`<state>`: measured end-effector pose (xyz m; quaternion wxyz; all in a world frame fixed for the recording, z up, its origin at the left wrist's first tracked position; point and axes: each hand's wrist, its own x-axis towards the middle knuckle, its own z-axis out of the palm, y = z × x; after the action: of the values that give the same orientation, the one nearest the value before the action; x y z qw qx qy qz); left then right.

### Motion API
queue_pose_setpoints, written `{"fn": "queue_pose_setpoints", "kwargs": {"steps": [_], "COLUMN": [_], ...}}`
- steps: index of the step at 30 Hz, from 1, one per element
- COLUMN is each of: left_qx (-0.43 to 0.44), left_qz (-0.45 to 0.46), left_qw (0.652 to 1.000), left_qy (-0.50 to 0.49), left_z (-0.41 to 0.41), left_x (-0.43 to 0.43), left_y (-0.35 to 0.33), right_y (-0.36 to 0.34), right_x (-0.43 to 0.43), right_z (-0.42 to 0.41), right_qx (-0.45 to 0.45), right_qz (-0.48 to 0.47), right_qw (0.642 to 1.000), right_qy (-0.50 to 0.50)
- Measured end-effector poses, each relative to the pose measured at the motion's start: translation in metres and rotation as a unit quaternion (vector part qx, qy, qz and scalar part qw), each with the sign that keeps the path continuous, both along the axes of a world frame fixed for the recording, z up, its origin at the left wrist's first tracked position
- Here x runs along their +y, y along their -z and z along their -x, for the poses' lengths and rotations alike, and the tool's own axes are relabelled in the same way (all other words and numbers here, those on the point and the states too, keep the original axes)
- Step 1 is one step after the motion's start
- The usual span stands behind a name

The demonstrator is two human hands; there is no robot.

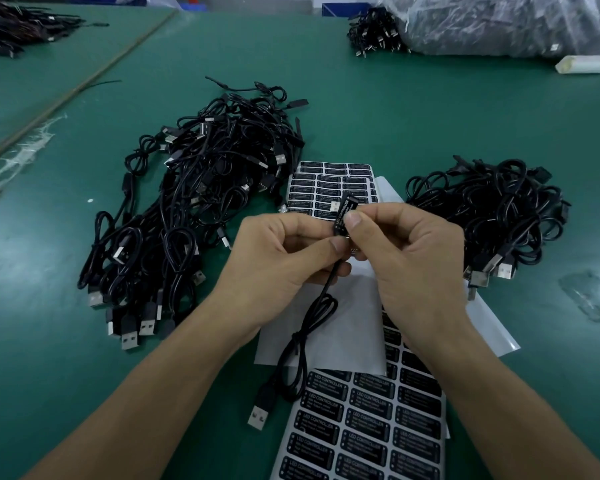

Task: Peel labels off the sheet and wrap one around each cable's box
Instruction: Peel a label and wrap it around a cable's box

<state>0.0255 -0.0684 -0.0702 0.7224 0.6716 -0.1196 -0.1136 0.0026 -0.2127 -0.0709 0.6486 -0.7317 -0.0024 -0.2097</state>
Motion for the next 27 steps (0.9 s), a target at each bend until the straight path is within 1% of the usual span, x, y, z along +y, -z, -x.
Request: {"fn": "queue_pose_setpoints", "kwargs": {"steps": [10, 17, 22, 27], "left_qx": [0.014, 0.014, 0.004, -0.031], "left_qz": [0.011, 0.006, -0.002, -0.024], "left_qw": [0.999, 0.999, 0.999, 0.999], "left_qy": [-0.037, -0.041, -0.036, -0.031], "left_z": [0.002, 0.0016, -0.0001, -0.001], "left_x": [-0.0029, -0.0026, -0.001, -0.0004], "left_y": [-0.0013, 0.0, 0.0021, 0.004], "right_y": [-0.0012, -0.0009, 0.0005, 0.0016], "right_x": [0.0015, 0.0017, 0.0017, 0.0012], "right_z": [0.0021, 0.0021, 0.0024, 0.0015], "right_qx": [-0.018, -0.03, -0.029, -0.029], "right_qz": [0.023, 0.04, 0.05, 0.068], "right_qw": [1.0, 0.999, 0.998, 0.997], "right_qy": [-0.003, -0.009, -0.007, 0.001]}}
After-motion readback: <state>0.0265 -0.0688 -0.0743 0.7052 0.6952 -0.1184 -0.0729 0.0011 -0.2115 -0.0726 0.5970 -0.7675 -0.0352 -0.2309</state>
